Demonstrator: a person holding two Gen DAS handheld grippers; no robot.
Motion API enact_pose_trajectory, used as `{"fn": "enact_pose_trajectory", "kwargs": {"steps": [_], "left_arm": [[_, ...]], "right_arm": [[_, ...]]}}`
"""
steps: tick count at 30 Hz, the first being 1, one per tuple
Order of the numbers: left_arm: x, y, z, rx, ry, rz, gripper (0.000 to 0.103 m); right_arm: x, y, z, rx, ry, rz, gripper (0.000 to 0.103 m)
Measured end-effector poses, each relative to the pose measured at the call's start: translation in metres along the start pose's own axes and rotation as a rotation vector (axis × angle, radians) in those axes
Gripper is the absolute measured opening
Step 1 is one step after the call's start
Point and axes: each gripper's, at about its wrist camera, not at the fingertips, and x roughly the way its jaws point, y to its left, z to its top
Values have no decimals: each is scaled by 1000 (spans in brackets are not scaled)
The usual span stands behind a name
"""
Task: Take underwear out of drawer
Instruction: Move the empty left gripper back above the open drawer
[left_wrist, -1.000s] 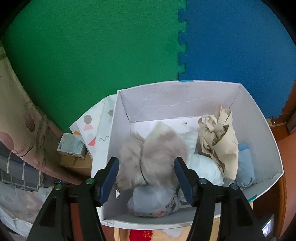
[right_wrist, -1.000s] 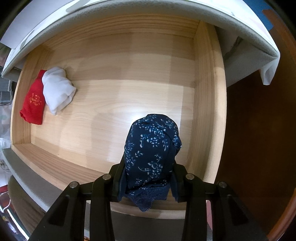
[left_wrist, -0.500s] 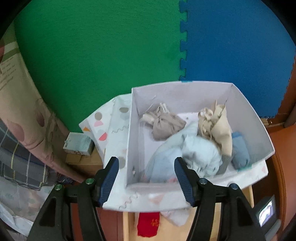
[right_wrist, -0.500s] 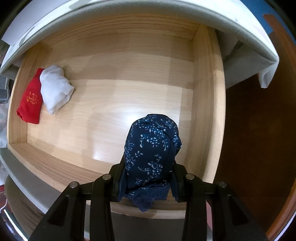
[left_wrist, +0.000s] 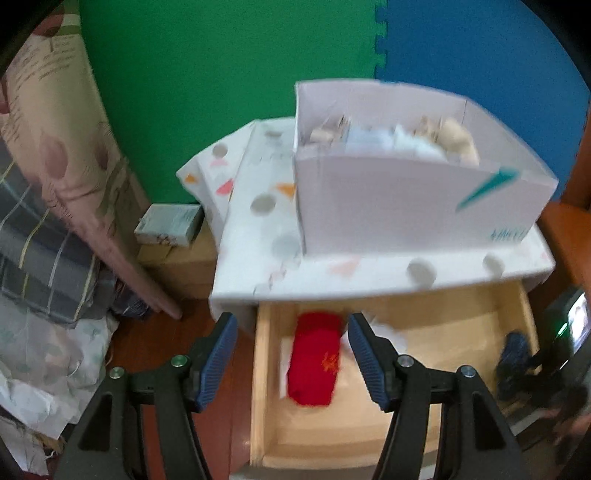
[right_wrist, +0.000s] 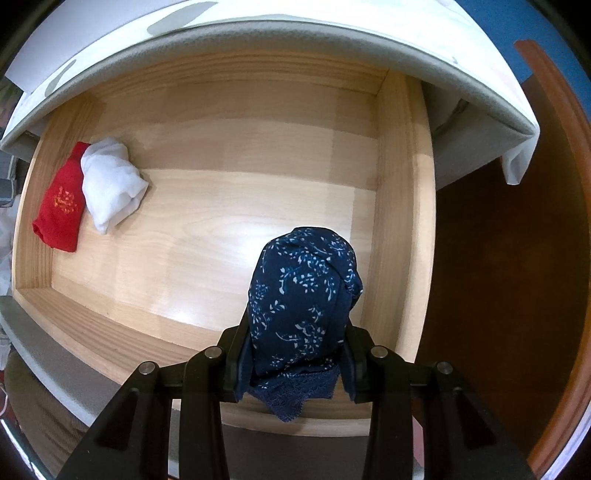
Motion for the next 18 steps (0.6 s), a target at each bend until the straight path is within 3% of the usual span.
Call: {"fn": "enact_pose_trajectory", "kwargs": {"steps": [9, 18], "left_arm": [[31, -13, -53, 24, 48, 24, 64], [54, -8, -79, -63, 96, -27, 64]], "right_arm": [[-2, 3, -1, -2, -8, -11, 36], [-2, 3, -2, 0, -13, -31, 36]]}}
